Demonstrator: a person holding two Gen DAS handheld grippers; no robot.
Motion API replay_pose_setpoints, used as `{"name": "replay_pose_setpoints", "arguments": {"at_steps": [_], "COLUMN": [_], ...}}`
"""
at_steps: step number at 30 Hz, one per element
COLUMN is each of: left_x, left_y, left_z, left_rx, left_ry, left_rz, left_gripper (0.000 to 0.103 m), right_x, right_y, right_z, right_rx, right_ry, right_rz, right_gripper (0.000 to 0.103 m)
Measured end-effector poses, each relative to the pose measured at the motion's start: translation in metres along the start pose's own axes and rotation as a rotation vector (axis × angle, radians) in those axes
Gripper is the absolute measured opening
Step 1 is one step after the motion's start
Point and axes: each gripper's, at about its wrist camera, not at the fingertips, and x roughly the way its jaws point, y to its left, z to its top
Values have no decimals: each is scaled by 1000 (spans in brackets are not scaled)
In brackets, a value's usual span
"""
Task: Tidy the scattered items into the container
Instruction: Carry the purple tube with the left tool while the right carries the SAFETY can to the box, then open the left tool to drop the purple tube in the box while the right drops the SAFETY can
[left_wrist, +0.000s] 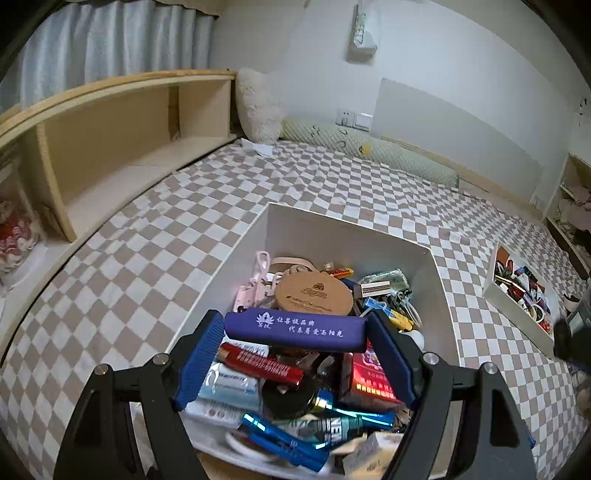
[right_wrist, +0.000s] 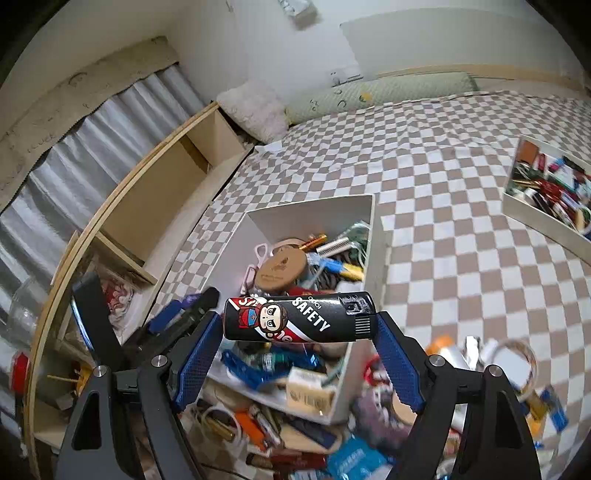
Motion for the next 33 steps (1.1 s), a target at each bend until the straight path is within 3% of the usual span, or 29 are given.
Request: {"name": "replay_pose_setpoints", "arguments": {"at_steps": [7,15,22,25,27,33], "left_x": [26,37,49,54,59,69], "left_y": [6,25,41,45,44,27], "left_z": [12,31,41,44,48,61], "left_rx": [15,-28,-70,-78,-61,16], "left_ry": [31,12,10,18,26,46], "left_rz": [4,-13,-29,-40,-36,-28], "left_gripper": [80,80,80,80,80,80], "right_x": [64,141,189,208,213,199], "right_y": [0,5,0,-11,-16,-27], "right_z": [43,73,91,93,94,93], "right_rx": [56,72,44,91,112,193], "right_ry": [104,188,164,183,176,128], "right_rz": [10,-55,-136,-106,-103,-34], "right_gripper": [83,83,83,86,102,103]}}
